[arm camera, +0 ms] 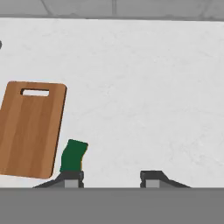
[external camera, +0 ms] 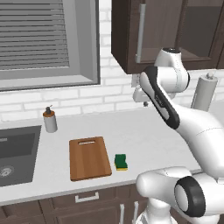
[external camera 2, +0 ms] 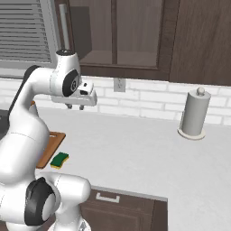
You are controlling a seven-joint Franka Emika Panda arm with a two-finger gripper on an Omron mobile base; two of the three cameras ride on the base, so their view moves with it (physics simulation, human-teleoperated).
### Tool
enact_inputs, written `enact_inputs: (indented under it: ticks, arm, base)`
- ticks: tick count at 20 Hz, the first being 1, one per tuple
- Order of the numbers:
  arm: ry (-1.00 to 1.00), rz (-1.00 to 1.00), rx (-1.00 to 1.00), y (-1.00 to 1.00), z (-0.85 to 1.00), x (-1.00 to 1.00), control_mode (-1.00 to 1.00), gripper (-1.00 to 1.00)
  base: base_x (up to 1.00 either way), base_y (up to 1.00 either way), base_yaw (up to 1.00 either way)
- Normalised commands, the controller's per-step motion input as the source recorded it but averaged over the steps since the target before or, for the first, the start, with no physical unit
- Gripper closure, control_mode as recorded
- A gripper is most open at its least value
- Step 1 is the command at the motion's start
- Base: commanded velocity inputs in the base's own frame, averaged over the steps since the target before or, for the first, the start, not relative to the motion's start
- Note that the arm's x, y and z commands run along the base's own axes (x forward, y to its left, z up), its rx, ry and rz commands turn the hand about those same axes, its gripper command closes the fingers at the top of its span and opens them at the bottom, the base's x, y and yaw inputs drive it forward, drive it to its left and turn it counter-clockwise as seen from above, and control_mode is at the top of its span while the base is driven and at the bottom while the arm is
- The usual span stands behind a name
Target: Pick up the sponge from the counter and clean the cutting board by briefly scrubbing or pressing down on the cutting board. Once finished, release the sponge.
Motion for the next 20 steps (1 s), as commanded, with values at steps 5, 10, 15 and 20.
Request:
enact_inputs:
  ticks: [5,10,15,20]
  arm:
    - [0.0,0.0,0.0,0.0,-0.01,-0.37,-1.0,-1.0]
    - [0.01,-0.03,0.19,0.11,-0.07,-0.6,-1.0,-1.0]
    - [0.03,-0.02,0.07,0.26,-0.27,-0.27,-1.0,-1.0]
    - [0.11,0.0,0.0,0.22,-0.43,0.01,-1.0,-1.0]
  base:
    - [0.0,0.0,0.0]
    - [0.0,0.0,0.0]
    - [0.0,0.0,0.0]
    - [0.0,0.0,0.0]
